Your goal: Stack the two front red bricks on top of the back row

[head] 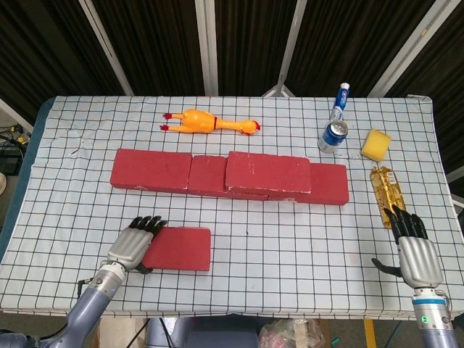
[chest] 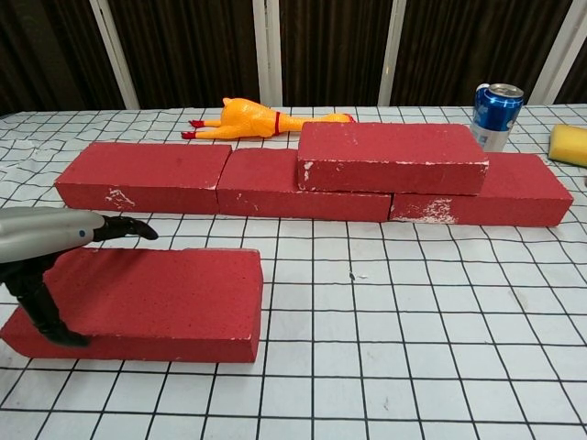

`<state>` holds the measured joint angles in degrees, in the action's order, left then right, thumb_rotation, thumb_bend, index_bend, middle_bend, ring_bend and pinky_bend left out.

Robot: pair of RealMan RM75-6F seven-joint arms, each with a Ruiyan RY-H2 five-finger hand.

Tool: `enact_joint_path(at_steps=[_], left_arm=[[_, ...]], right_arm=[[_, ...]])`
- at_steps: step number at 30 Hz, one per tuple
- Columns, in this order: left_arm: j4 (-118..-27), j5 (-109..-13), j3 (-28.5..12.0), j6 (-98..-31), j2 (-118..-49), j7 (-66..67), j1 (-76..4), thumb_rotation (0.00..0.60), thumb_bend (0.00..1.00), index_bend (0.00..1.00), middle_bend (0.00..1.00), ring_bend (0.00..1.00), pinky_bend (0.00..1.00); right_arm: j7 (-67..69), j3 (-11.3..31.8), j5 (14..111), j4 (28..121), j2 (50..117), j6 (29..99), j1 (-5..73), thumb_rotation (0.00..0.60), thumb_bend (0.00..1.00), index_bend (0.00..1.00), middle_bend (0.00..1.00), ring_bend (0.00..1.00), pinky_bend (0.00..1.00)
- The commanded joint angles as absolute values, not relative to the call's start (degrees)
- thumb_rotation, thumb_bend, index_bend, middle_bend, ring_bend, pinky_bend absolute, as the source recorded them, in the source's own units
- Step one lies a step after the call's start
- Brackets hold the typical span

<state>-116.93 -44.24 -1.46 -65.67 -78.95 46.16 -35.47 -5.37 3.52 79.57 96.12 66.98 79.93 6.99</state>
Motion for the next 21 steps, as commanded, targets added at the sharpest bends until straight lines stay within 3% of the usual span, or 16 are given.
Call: enact_joint_path(at_steps=[1,21], left_arm=[[-116.80,-43.64,-1.35,-66.25,-79.44,46.42,-36.04,0.600,0.00,0.03,0.01,0.00,0.04],[-117.24,-38.63,-0.44,-70.03,-81.99,51.31,-40.00,0.600,0.00,0.11,0.11,0.00,0.04]], right_arm=[[-5.32,3.55,79.57,96.04,66.95,79.87,6.97,0.600,0.16,0.01,0.00,0.00,0.00],[-4.49,3.98,78.98,96.38,66.43,79.16,6.79,0.600,0.16,0.01,0.00,0.00,0.00]])
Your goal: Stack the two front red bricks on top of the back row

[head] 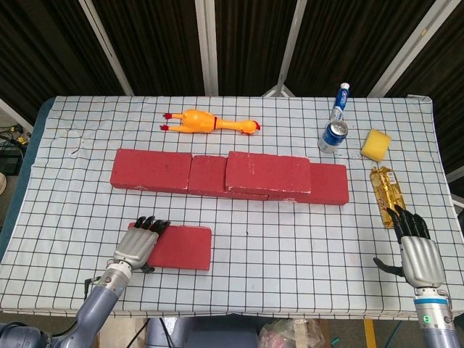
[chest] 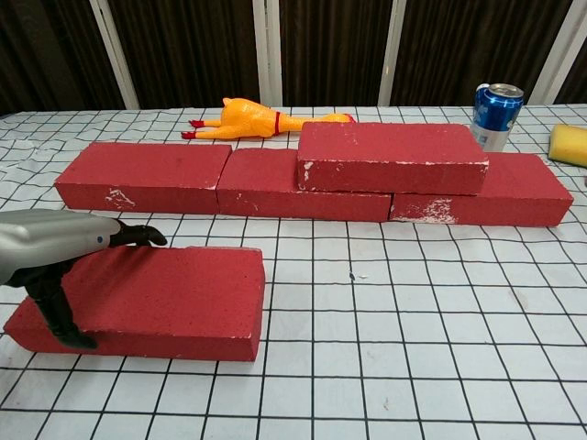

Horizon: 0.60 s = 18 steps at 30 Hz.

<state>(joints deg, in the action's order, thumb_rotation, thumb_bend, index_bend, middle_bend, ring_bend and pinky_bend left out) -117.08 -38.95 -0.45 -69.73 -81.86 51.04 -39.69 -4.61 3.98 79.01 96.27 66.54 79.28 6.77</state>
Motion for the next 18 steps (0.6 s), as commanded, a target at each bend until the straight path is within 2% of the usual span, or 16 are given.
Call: enact_joint_path(at_steps=[1,18], left_arm=[[-117.29,-38.61,-0.46,-70.22,-82.05,51.32,-40.11,0.600,0.00,0.11,0.12,0.00,0.04],[-116.09,-39.35,-0.44,-74.16,-83.75,52.63,-41.16,0.600,0.00,0.25,0.25,0.00,0.04]], right_arm=[[-4.43,4.02,78.95,96.34,66.43,79.17,6.79,0.600,0.16,0.01,0.00,0.00,0.00],[-4.35,4.41,78.50,96.68,66.42,79.45,6.46,0.600,0.16,0.02,0.00,0.00,0.00]])
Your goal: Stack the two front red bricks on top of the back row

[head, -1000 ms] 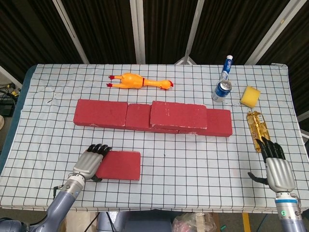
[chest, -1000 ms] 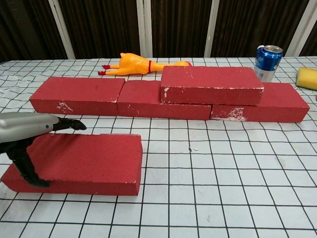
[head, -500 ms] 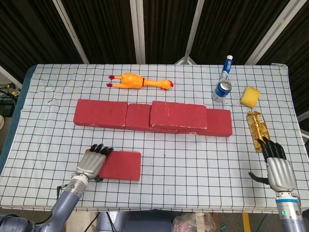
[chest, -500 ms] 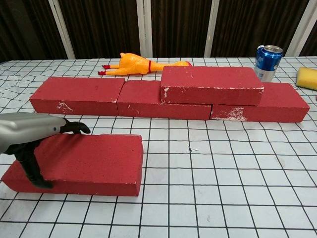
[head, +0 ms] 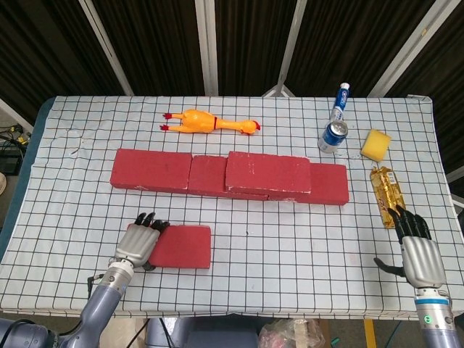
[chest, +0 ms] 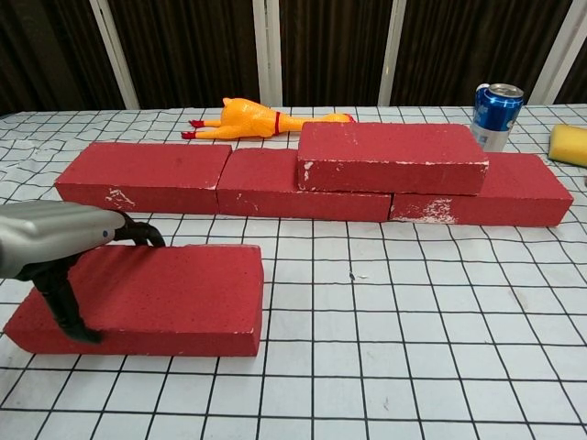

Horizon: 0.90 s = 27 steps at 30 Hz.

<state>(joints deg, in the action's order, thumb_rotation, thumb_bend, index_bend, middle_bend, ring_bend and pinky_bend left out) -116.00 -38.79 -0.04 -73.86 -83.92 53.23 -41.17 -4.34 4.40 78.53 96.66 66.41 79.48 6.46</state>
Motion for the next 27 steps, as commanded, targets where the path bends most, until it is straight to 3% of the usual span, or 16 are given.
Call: enact_joint_path(at_steps=[1,14,22,27], left_arm=[[-116.18,-39.73,-0.71,-74.32,-83.58,52.30,-41.16,0.600,0.00,0.25,0.25,0.00,0.04],[-119.26,-37.75,-7.66,-69.32,-73.50,52.23,-46.96,0.600,0.00,0.27,0.26,0.00,0.04],[-110.75,-23.86,-13.44,-60.39,-70.84,53.32,-56.14,0.600,0.00,0.28,0.25,0.00,0.04],[-105.44,-23.34,-14.36,-57.02,-71.76,51.05,-58.79,0.600,0.00,0.29,0.25,0.00,0.04]], right_arm=[[-4.36,4.41,78.48,96.70,66.42,79.43,6.45,0.600,0.16,0.02,0.00,0.00,0.00],[-4.17,4.70,77.87,97.09,66.33,79.05,6.46,0.600,0.16,0.02,0.00,0.00,0.00],[-4.12,5.10,76.99,97.10,66.24,78.82,6.48,0.600,0.16,0.02,0.00,0.00,0.00],[-4.17,5.32,76.55,96.93,66.26,78.74,6.50,0.600,0.16,0.02,0.00,0.00,0.00]])
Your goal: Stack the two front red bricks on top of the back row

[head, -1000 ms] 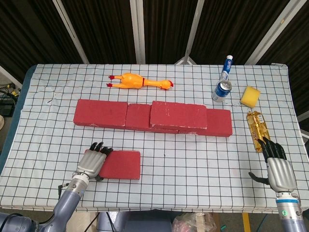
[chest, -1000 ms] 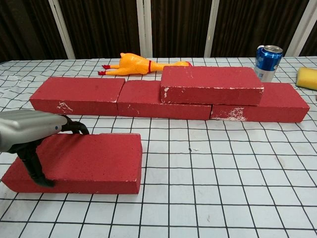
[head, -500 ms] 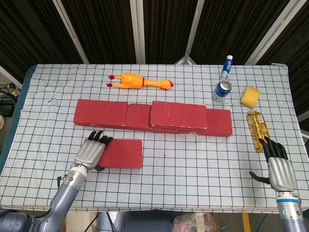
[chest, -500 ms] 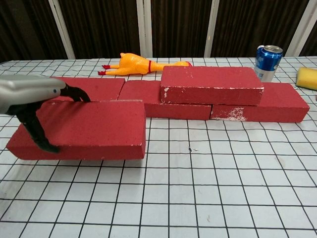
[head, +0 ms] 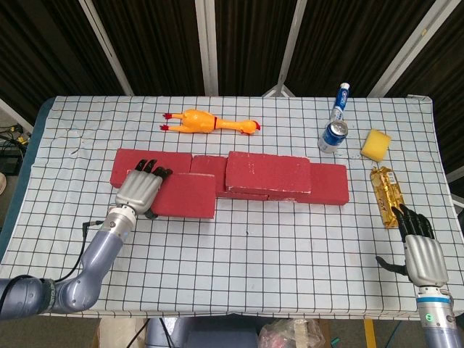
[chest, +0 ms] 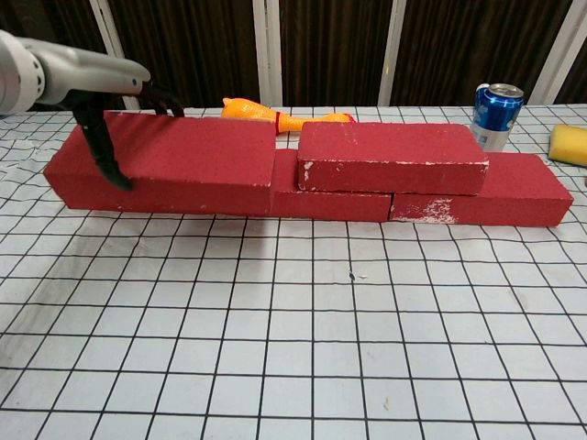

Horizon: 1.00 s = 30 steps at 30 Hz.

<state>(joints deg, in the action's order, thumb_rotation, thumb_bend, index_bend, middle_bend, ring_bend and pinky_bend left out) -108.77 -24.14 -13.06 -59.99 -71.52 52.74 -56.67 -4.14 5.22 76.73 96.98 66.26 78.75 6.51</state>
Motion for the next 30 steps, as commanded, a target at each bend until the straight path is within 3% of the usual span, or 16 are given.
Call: enact_joint_path(at_steps=[1,14,30], left_arm=[[-104.66,-23.45,-14.67,-56.02,-71.72,49.94,-58.98,0.600,0.00,0.29,0.25,0.00,0.04],[-90.18,-21.07,-16.15,-40.62,-71.08,34.87,-61.86,0.600,0.00,0.31,0.25,0.00,0.04],[-80.72,-21.63,-9.54,-31.69,-71.11,31.00,-68.10,0.600,0.00,0.31,0.25,0.00,0.04]], right_arm=[[-4.24,5.41,76.39,96.88,66.30,78.78,6.49,0.600,0.16,0.02,0.00,0.00,0.00],[-7.63,6.10,73.99,96.64,67.67,78.65,6.75,0.600,0.16,0.02,0.00,0.00,0.00],[-12.80,7.06,71.30,96.01,69.89,79.96,6.80,0.600,0.16,0.02,0.00,0.00,0.00]])
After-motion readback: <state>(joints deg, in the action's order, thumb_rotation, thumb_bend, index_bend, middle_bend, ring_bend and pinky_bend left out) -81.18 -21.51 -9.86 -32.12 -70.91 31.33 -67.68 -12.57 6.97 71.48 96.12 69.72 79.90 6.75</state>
